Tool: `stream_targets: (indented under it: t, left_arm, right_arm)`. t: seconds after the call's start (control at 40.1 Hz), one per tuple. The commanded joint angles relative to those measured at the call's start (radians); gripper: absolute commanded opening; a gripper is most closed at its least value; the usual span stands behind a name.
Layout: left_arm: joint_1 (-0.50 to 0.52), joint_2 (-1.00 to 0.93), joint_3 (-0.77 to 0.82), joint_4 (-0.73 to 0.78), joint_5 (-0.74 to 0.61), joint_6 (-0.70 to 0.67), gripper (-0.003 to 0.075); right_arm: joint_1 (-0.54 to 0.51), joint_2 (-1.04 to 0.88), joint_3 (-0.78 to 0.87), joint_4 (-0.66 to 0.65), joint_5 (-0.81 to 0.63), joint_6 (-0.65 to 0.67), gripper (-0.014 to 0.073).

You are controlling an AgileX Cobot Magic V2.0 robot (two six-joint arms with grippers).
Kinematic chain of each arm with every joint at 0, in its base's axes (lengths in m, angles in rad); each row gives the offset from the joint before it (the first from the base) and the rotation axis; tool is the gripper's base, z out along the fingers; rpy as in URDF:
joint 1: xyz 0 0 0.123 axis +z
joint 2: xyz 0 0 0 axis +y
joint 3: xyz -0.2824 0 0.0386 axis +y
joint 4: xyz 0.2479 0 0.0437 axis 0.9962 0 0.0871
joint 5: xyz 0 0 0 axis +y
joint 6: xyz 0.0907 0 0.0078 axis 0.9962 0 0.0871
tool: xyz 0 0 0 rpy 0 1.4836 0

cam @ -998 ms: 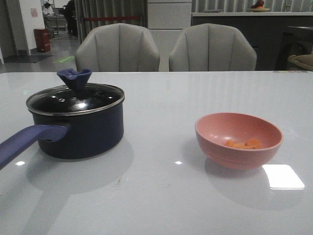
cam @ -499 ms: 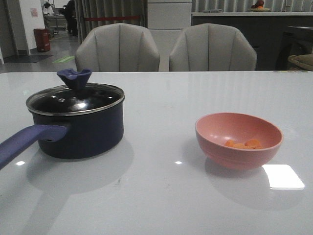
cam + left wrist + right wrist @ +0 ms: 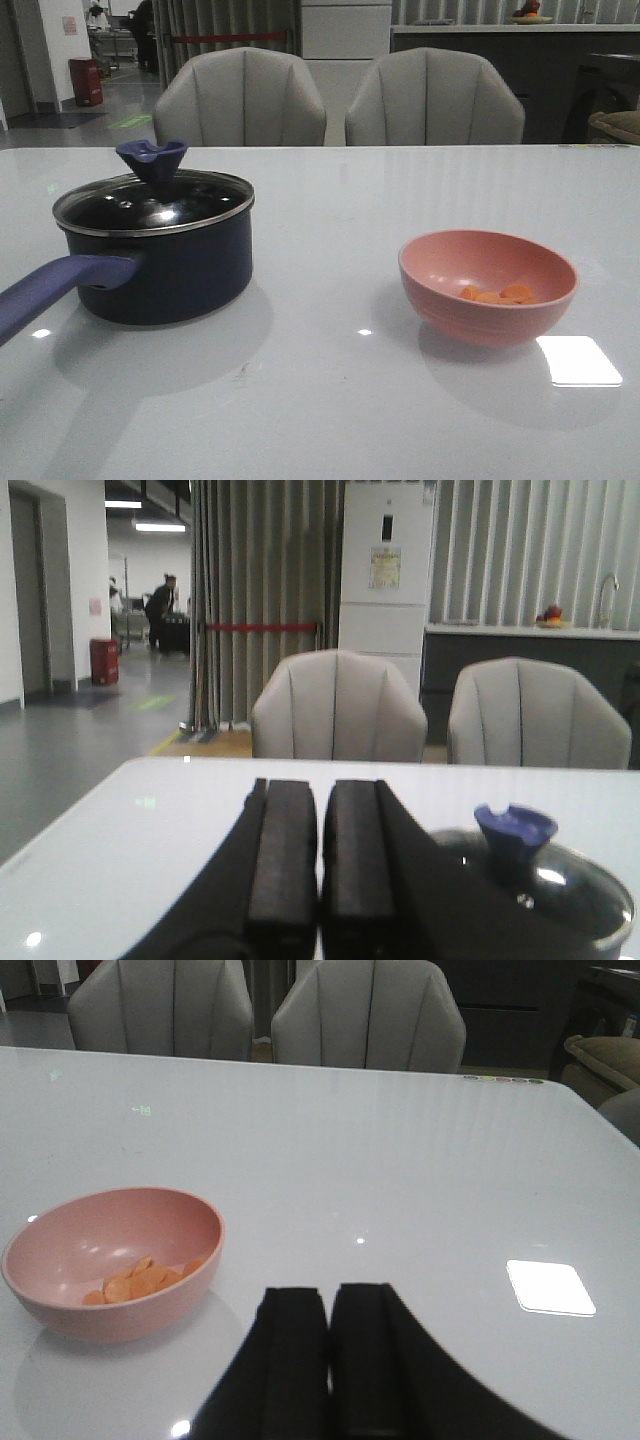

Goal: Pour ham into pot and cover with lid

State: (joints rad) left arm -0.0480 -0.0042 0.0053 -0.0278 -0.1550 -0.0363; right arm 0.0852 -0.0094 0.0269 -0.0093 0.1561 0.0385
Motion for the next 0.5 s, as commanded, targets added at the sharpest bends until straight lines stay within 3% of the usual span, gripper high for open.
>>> stream_targets:
  t: [0.0,0.1,0.349,0.474]
  left_arm:
    - [0.0,-0.002,-0.03,-0.005,-0.12,-0.003,0.0113]
    - [0.0,0.033,-0.141,-0.005,-0.006,-0.003,0.0113]
    - [0.0,0.236,-0.452,-0.031,0.445,-0.003,0.0113]
    - [0.0,0.29,-0.465,-0.05,0.471,-0.003,0.0113]
  right_arm:
    - [-0.005,-0.021,-0.005,-0.01,-0.086,-0.006,0.0161]
    - [-0.005,-0.021,-0.005,-0.01,-0.086,-0.006,0.0161]
    - [-0.005,-0.021,-0.005,-0.01,-0.086,-0.006,0.0161]
    - [-0.005,-0.021,-0.005,-0.01,-0.086,-0.006,0.0161]
